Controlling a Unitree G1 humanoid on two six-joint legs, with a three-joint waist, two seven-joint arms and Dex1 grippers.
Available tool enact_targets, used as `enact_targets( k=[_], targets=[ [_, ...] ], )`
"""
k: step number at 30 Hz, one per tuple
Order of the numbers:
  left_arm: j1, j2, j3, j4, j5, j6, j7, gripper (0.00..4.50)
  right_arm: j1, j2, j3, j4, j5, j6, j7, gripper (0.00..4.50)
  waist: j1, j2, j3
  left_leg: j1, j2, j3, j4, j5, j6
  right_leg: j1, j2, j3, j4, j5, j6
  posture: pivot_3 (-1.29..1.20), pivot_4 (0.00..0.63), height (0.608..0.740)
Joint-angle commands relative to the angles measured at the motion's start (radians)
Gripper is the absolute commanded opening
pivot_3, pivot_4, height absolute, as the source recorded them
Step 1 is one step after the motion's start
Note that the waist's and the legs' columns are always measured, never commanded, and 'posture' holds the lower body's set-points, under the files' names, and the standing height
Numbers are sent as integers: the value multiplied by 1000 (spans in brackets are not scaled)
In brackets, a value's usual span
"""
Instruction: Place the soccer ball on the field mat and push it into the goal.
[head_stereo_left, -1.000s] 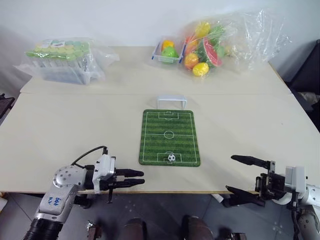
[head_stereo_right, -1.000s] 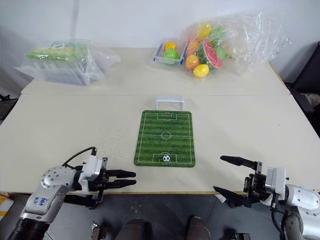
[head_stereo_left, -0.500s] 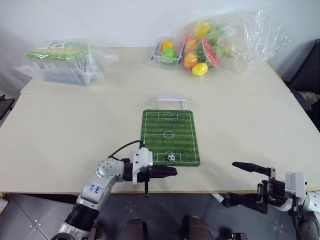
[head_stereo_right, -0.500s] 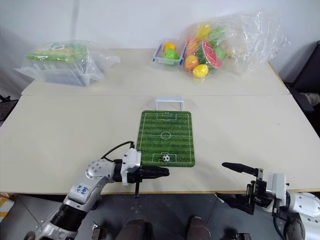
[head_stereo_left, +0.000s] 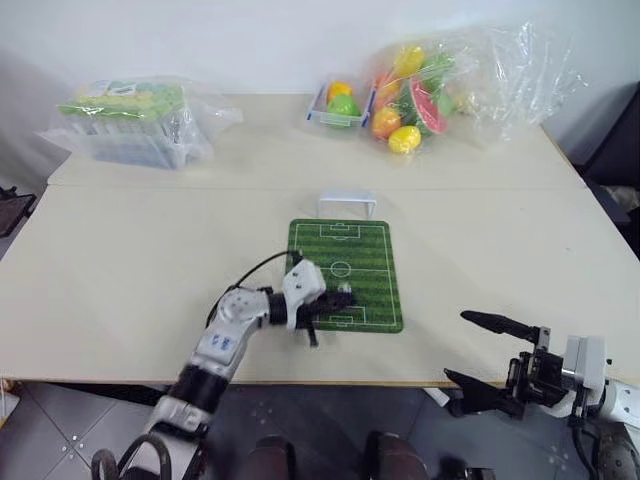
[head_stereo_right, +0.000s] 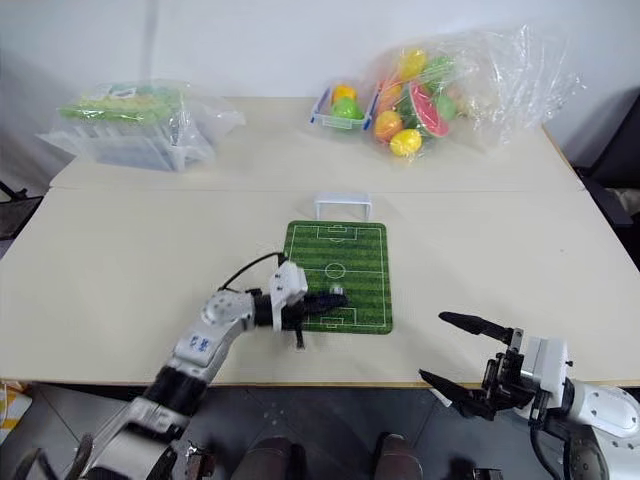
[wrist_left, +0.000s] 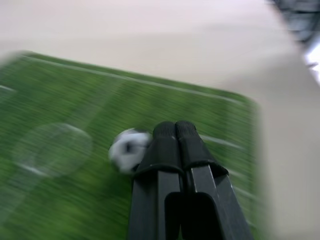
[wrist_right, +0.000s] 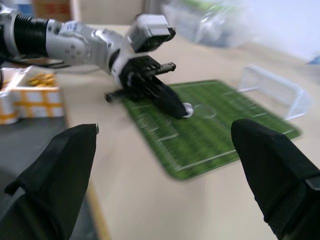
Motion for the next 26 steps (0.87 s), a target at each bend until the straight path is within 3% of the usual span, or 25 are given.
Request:
enact_targets(
  k=[1,3,6,13,18,26],
  targets=[
    [-130,-12,83,191,27,-169,116,9,-2,46,-27,-82,-4,22,-145,4500,-1,0,0,0,0,0,0,0,0,0,0,0,0,0,0,0,150,740],
    [-180,-7,106,277,31,-217,133,9,8,67,-19,-113,-5,41,-198,4500,-2,0,0,0,0,0,-1,0,0,0,0,0,0,0,0,0,150,740],
    [-170,20,152,266,-37,-265,25,9,13,96,-2,-145,-14,56,-259,4500,-10,0,0,0,0,1,-4,0,0,-1,0,0,-2,0,0,0,150,740],
    [137,211,247,-97,-191,-144,-164,9,-69,126,17,-101,-27,52,-316,4500,-34,1,0,1,0,2,-7,0,0,-2,0,0,-3,0,0,0,150,740],
    [376,366,381,-291,-228,-43,-128,9,-110,132,22,-49,-37,31,-304,4500,-33,1,-1,1,1,1,-7,0,0,-2,0,0,-2,0,0,0,150,740],
    [627,420,597,-483,-271,98,14,9,-187,115,35,52,-48,15,-255,4500,-18,0,-1,1,1,1,-7,0,0,-2,0,1,-2,0,0,0,150,740]
  ],
)
